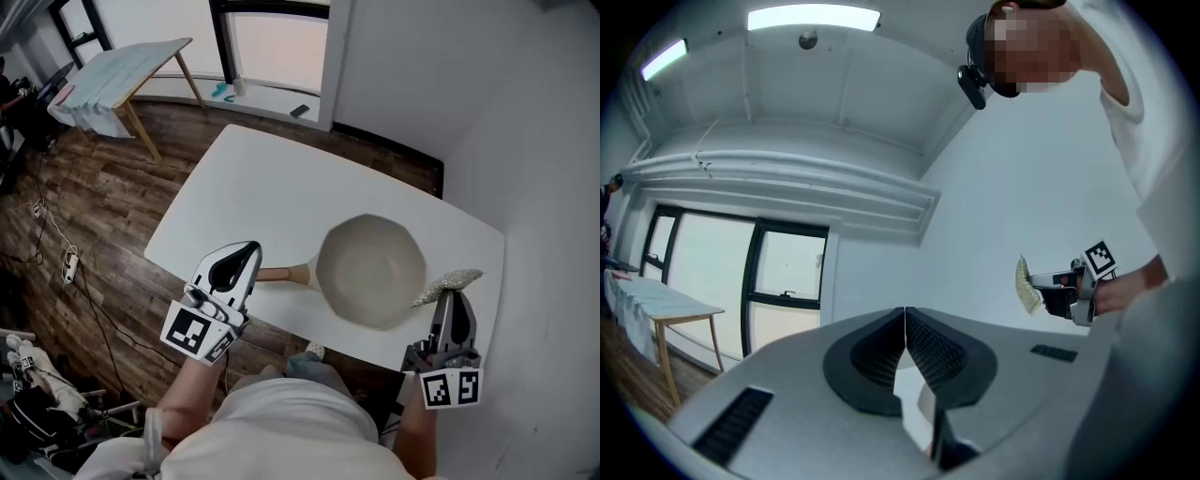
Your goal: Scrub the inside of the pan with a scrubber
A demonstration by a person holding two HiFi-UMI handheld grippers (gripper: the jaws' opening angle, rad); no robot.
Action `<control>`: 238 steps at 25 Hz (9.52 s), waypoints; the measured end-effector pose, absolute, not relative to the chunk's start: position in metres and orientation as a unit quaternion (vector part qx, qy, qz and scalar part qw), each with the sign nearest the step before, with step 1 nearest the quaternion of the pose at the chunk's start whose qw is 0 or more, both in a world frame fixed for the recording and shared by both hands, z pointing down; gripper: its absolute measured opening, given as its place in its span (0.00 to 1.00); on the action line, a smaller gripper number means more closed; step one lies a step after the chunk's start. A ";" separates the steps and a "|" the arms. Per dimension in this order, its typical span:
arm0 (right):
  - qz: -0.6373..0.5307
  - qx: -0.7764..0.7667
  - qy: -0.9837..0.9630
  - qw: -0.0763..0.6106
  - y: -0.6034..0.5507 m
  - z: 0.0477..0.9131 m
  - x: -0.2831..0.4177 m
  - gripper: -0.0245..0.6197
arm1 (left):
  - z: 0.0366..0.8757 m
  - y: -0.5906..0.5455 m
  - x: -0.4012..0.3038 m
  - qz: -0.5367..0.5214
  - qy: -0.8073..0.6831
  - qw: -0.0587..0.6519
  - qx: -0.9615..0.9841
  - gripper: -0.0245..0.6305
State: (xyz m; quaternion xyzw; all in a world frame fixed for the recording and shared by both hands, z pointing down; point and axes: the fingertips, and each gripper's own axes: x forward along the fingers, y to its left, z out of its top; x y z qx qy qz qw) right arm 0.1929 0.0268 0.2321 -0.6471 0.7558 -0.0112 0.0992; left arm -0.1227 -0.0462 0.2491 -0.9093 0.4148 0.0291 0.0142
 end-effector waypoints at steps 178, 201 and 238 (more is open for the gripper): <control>-0.109 -0.430 0.843 -0.304 -0.188 0.529 0.128 0.09 | 0.539 -0.066 -0.016 -0.556 0.019 0.027 -0.831 0.46; -0.112 -0.491 0.803 -0.319 -0.206 0.531 0.157 0.10 | 0.540 -0.066 -0.023 -0.562 -0.001 0.069 -0.824 0.45; -0.059 -0.482 0.710 -0.510 -0.188 0.527 0.214 0.10 | 0.539 -0.069 -0.018 -0.563 -0.003 0.070 -0.823 0.45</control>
